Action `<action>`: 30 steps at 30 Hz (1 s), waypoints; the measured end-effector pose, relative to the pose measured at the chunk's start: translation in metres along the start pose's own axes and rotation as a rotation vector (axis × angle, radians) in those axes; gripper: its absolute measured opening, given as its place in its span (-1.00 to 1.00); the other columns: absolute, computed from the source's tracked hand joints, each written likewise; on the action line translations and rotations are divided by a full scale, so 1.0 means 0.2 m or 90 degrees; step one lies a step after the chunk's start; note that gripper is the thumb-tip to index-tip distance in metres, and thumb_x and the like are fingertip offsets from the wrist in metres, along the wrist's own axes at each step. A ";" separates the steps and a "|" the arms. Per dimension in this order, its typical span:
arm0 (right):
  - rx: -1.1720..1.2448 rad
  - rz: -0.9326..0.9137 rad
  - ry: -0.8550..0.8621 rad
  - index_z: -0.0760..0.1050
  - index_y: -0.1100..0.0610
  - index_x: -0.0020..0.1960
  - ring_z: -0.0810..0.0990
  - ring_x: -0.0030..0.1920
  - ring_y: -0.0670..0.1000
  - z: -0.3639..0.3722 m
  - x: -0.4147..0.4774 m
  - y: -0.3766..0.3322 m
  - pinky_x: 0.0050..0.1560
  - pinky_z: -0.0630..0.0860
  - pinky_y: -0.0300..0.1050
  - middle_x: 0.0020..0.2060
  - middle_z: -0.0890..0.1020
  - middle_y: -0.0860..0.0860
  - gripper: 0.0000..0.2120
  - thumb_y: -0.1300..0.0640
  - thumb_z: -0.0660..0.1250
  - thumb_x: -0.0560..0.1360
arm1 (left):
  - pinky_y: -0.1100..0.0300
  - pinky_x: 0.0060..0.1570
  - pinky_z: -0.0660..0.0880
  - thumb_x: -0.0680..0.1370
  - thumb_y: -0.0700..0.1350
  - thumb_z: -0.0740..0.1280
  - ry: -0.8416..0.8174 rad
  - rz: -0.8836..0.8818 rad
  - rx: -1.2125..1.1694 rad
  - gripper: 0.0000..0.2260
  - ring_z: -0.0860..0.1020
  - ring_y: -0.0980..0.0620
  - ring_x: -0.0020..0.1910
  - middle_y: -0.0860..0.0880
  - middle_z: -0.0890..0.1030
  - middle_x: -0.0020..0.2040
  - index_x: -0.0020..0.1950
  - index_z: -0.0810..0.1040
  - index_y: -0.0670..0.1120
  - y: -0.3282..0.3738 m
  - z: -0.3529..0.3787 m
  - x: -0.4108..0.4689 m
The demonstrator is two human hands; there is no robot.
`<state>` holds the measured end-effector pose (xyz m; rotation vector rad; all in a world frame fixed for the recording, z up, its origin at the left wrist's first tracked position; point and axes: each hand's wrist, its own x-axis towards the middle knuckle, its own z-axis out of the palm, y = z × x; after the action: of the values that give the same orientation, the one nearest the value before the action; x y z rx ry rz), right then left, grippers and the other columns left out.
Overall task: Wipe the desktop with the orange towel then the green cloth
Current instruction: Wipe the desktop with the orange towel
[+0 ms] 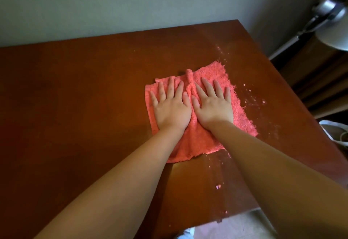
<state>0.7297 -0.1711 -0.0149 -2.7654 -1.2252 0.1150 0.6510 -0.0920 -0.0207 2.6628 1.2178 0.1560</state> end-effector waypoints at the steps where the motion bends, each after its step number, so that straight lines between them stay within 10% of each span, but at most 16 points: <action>1: -0.001 0.002 0.000 -0.01 -0.10 0.55 -0.16 0.54 0.09 0.00 -0.03 0.00 0.49 -0.23 0.19 0.56 -0.03 -0.06 -0.48 -0.16 -0.16 0.61 | -0.14 0.48 -0.20 0.64 0.09 -0.17 -0.003 0.002 0.003 -0.55 -0.12 -0.07 0.54 0.07 -0.10 0.57 0.54 -0.04 0.13 0.00 0.00 -0.04; 30: 0.004 -0.011 -0.032 -0.09 -0.11 0.55 -0.19 0.54 0.11 0.03 -0.87 -0.01 0.48 -0.27 0.21 0.56 -0.09 -0.05 -0.47 -0.16 -0.13 0.61 | -0.11 0.49 -0.18 0.64 0.08 -0.12 0.009 -0.027 -0.015 -0.56 -0.08 -0.02 0.55 0.12 -0.04 0.56 0.53 0.01 0.16 -0.06 0.04 -0.88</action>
<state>0.6110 -0.2985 -0.0171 -2.7615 -1.2581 0.1882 0.5283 -0.2183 -0.0328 2.6182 1.2687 0.1825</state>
